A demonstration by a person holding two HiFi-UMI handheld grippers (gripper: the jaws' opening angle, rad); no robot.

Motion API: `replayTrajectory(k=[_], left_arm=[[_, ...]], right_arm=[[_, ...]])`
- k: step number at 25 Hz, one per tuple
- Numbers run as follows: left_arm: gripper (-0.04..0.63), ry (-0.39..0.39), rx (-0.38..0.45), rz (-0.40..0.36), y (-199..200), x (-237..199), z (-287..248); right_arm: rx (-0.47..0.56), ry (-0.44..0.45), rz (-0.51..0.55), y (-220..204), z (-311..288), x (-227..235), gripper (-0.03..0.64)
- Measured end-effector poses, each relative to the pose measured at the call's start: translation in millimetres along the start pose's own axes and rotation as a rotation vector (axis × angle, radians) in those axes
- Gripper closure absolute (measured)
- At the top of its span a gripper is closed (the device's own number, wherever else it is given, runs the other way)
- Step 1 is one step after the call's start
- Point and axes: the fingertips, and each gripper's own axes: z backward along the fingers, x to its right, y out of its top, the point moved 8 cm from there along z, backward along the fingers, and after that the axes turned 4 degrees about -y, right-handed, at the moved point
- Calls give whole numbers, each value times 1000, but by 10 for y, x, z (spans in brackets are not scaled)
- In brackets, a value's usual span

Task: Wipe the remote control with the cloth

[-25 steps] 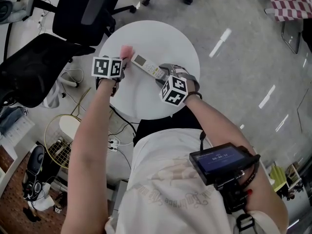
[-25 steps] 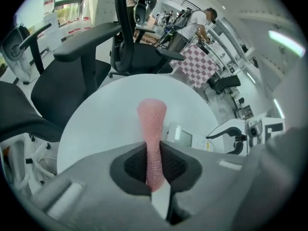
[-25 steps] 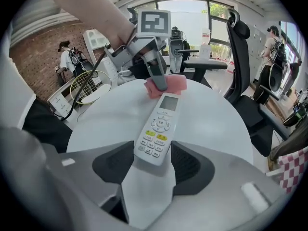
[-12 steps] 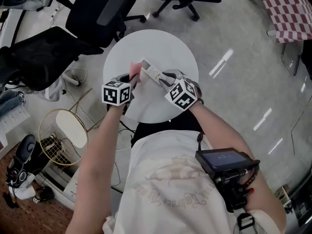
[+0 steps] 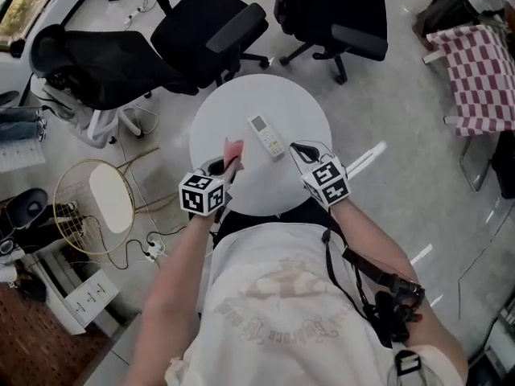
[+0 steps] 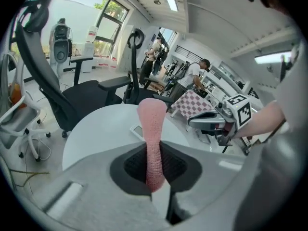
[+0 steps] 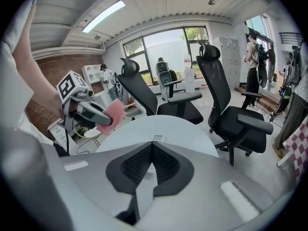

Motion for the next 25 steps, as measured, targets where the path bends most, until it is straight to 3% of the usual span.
replayTrajectory(k=[5,10,18,25], left_arm=[[568,11,93,16,-120,-11,328],[568,-34,145,14,-129,27,459],[568,-116,189,-110,-35,64,768],[568,-154,203,-161,-80,97,1008]], right_arm=[[75,-5,1,212,165,-99,609],[119,-65,-38,311,402,-189,609],[178,-180,-77,336,726,-611,609],[212,-238,-82,284,901,-921,609]])
